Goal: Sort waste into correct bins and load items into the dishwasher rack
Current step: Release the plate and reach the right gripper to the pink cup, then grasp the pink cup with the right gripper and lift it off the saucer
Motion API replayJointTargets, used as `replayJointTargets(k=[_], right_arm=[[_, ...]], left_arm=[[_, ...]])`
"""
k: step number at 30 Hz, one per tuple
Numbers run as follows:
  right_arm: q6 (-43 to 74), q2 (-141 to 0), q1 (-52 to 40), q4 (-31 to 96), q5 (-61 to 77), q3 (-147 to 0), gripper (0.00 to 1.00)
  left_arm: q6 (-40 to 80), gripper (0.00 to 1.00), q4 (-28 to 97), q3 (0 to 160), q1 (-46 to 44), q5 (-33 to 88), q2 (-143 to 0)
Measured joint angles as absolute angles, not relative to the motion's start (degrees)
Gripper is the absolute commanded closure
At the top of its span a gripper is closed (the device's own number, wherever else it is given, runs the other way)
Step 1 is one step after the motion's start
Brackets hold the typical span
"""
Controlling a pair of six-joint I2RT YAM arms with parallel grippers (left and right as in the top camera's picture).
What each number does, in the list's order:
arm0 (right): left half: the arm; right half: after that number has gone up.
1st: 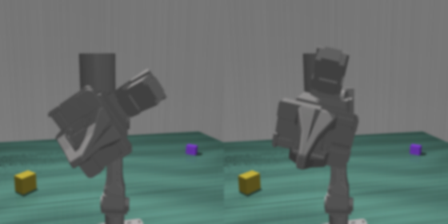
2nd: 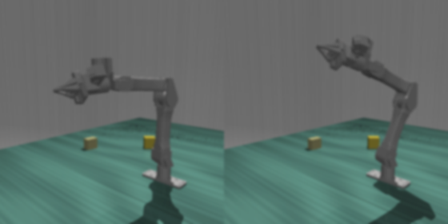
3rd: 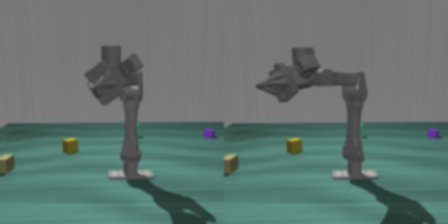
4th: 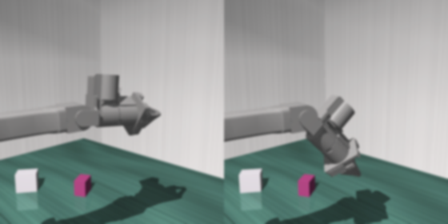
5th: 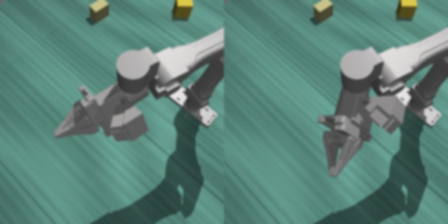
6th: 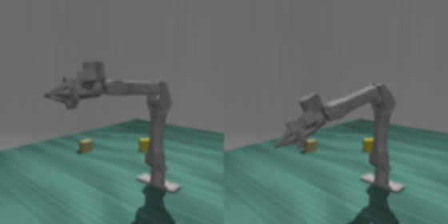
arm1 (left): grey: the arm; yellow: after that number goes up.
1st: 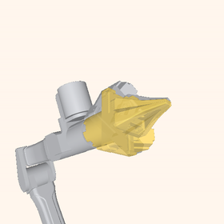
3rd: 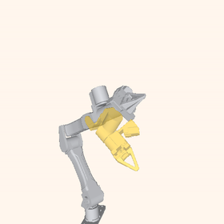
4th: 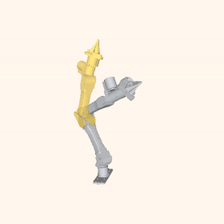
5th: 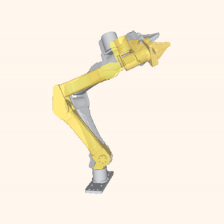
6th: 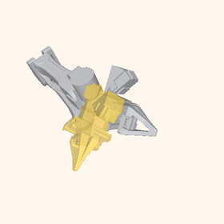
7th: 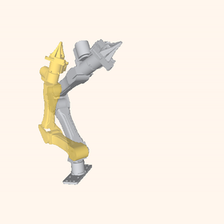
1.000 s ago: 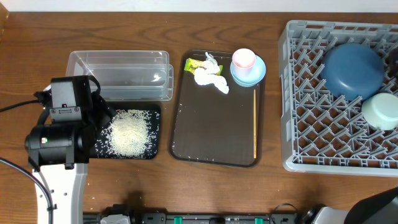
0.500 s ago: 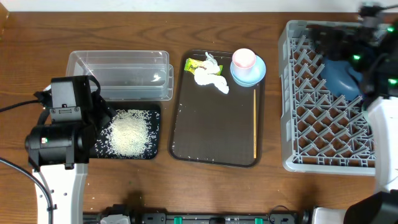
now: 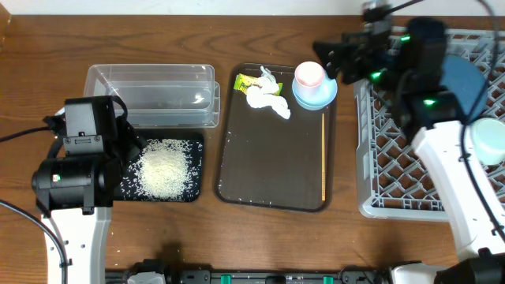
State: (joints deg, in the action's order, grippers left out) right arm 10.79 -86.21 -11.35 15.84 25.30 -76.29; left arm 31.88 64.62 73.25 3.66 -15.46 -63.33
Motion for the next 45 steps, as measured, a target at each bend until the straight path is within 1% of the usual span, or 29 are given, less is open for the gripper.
replayJointTargets(k=[3,6,10,13,16,20,22,28,29,31,33,37,38,40,45], right_arm=[[8.40,-88.23,-14.61,24.99,17.76,-80.62,0.26],[6.63,-93.47,-15.46,36.25,12.56,-91.15,0.24],[4.91,-102.02,-15.40,49.67,9.13,-105.91,0.22],[3.29,-108.88,-15.57,56.64,7.90,-114.17,0.20],[2.07,-114.24,-16.21,58.52,7.07,-116.53,0.15],[0.93,-119.98,-18.76,58.15,6.15,-116.53,0.02],[0.54,-122.15,-20.18,56.66,5.56,-116.53,0.01],[0.27,-124.57,-22.87,52.34,4.10,-116.53,0.01],[0.30,-124.64,-23.07,52.01,3.40,-116.53,0.02],[0.34,-124.92,-23.09,51.46,1.19,-116.53,0.09],[0.45,-125.49,-23.03,51.46,-0.91,-116.55,0.20],[0.60,-127.79,-22.98,51.99,-3.42,-116.55,0.44],[0.62,-128.25,-22.98,52.07,-3.62,-116.55,0.48],[1.30,-129.45,-23.03,52.14,-4.14,-116.55,0.51],[2.11,-130.96,-23.05,52.49,-4.64,-116.55,0.52]], left_arm=[[31.88,0.09,64.66,73.25,3.66,-15.44,-63.33],[31.90,0.09,64.66,73.25,3.66,-15.44,-63.33],[31.88,0.09,64.64,73.25,3.66,-15.44,-63.33],[31.88,0.09,64.64,73.25,3.66,-15.46,-63.33],[31.88,0.09,64.62,73.25,3.66,-15.46,-63.33],[31.88,0.09,64.64,73.25,3.66,-15.46,-63.33],[31.88,0.09,64.62,73.25,3.66,-15.46,-63.33],[31.88,0.09,64.64,73.25,3.66,-15.46,-63.33],[31.88,0.09,64.62,73.25,3.66,-15.46,-63.33],[31.88,0.09,64.62,73.25,3.66,-15.46,-63.33],[31.88,0.09,64.62,73.25,3.66,-15.46,-63.33],[31.88,0.09,64.62,73.25,3.66,-15.46,-63.33],[31.88,0.09,64.62,73.25,3.66,-15.46,-63.33],[31.90,0.09,64.62,73.25,3.66,-15.46,-63.33],[31.88,0.09,64.64,73.25,3.66,-15.46,-63.33]])
